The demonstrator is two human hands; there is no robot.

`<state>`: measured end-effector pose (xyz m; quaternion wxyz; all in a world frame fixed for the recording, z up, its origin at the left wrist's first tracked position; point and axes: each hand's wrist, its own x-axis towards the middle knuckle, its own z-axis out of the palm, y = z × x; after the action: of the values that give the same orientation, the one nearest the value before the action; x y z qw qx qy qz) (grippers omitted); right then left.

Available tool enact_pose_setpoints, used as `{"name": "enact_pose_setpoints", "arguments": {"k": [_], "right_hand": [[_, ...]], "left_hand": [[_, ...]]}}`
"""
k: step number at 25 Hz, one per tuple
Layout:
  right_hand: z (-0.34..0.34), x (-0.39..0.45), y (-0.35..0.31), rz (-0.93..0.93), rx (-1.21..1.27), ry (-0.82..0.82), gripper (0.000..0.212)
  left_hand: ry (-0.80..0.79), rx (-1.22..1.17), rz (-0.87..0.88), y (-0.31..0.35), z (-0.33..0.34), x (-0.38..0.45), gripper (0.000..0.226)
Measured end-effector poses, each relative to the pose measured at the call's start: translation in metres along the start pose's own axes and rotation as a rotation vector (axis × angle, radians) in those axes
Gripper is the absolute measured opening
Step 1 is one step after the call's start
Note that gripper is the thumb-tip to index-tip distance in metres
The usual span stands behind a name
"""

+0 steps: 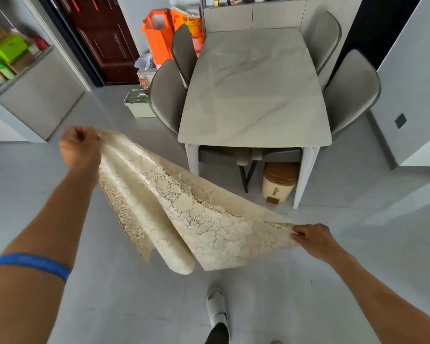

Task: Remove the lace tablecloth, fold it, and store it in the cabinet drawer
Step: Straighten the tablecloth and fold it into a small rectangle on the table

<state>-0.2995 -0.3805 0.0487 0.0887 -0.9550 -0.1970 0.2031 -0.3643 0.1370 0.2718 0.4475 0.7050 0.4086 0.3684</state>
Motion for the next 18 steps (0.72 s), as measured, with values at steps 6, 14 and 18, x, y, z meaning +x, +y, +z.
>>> {"name": "enact_pose_setpoints", "arguments": {"k": [6,14,18], "right_hand": [[-0.036,0.003,0.036,0.149,-0.328,-0.052,0.046],[-0.104,0.01,0.048,-0.084,0.035,0.48,0.015],[-0.126,0.014,0.034,-0.094,-0.025,0.59,0.012]], "left_hand": [[-0.048,0.05,-0.194,-0.066,-0.017,0.002,0.028],[-0.066,0.015,-0.218,-0.092,-0.03,-0.007,0.015],[-0.097,-0.009,-0.3,-0.089,-0.032,-0.01,0.021]]}}
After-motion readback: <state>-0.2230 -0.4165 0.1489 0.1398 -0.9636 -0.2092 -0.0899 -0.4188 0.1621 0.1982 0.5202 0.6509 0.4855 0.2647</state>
